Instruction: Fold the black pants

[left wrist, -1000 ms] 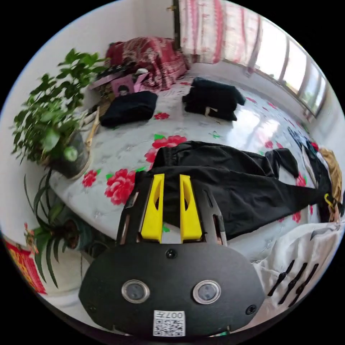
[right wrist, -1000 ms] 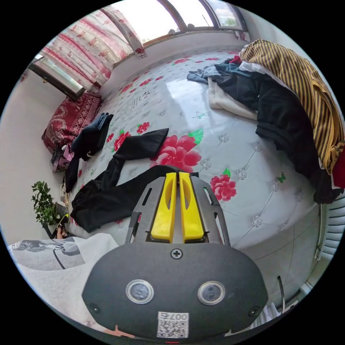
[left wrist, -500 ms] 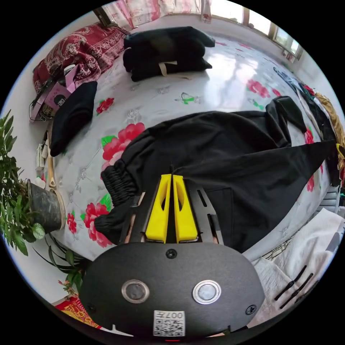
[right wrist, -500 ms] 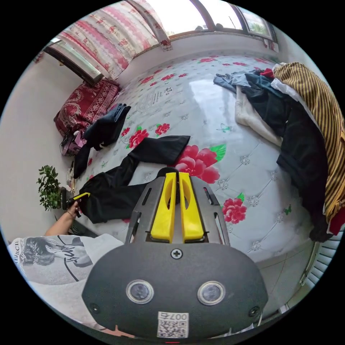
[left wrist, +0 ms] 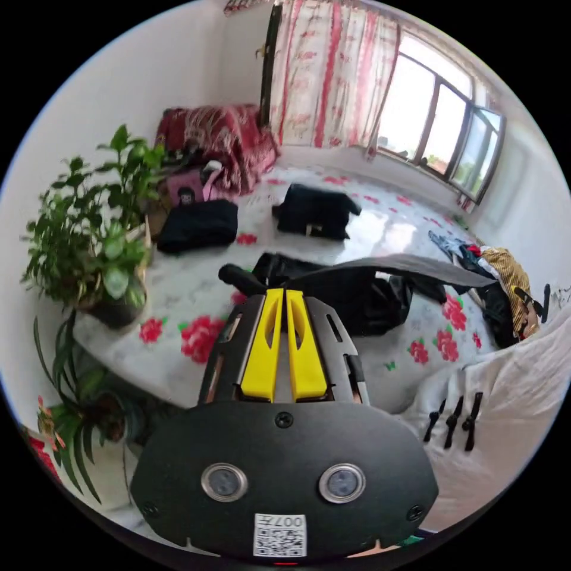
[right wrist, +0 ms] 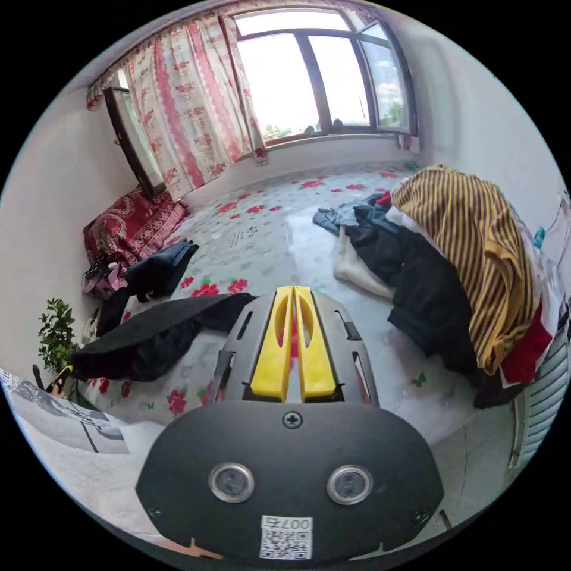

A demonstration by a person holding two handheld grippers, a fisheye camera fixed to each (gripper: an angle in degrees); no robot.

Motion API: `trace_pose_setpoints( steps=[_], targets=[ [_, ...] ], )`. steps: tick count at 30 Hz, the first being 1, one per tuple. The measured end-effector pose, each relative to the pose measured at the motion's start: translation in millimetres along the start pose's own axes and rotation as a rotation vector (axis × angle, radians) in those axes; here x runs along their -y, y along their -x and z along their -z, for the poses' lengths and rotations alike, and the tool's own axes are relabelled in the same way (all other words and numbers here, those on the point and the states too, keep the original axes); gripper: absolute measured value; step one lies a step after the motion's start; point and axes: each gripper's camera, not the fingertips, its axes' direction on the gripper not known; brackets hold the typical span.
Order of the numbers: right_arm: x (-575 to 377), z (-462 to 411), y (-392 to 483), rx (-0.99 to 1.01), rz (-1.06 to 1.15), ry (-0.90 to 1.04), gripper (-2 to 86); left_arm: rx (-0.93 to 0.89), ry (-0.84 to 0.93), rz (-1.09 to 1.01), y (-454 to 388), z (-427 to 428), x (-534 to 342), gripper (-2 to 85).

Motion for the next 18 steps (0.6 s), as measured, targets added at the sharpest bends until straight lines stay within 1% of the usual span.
trace_pose_setpoints(
  steps=[1,3,5,6,8,11,13,14,16,18],
  targets=[
    [-18.4,-25.3,-17.6,0.024,-0.071,0.117,-0.2,-0.01,0.054,0.027,3.2,-8.8,-12.1,-0.9],
    [-43.6,-55.9,-31.6,0.051,-0.158,0.231,-0.1,0.04,0.236,0.123,11.0,-42.6,-56.5,-0.8],
    [-55.2,-77.4,-27.7,0.095,-0.173,0.279,0.1,0.078,0.316,0.189,15.8,-57.5,-75.5,-0.7],
    [-53.4,-90.5,-18.0,0.12,-0.158,0.301,0.3,0.096,0.328,0.23,17.5,-60.7,-78.8,-0.7],
    [-39.2,-110.3,5.6,0.15,-0.091,0.322,0.9,0.123,0.306,0.241,14.7,-59.4,-71.9,-0.7],
    [-4.5,-147.6,61.1,0.226,0.065,0.361,1.4,0.16,0.246,0.198,2.2,-52.4,-45.8,-0.8],
    [20.0,-178.2,117.2,0.248,0.227,0.391,1.5,0.159,0.191,0.169,-8.8,-45.1,-30.9,-0.8],
    [25.0,-186.0,132.4,0.249,0.271,0.395,1.6,0.15,0.162,0.149,-16.5,-41.6,-23.8,-0.8],
    [36.8,-217.5,187.1,0.231,0.426,0.411,1.6,0.149,0.164,0.117,-26.6,-43.4,-18.1,-0.8],
    [37.4,-245.2,220.1,0.215,0.512,0.446,1.5,0.154,0.233,0.1,-33.2,-60.1,-20.3,-0.9]
  ],
)
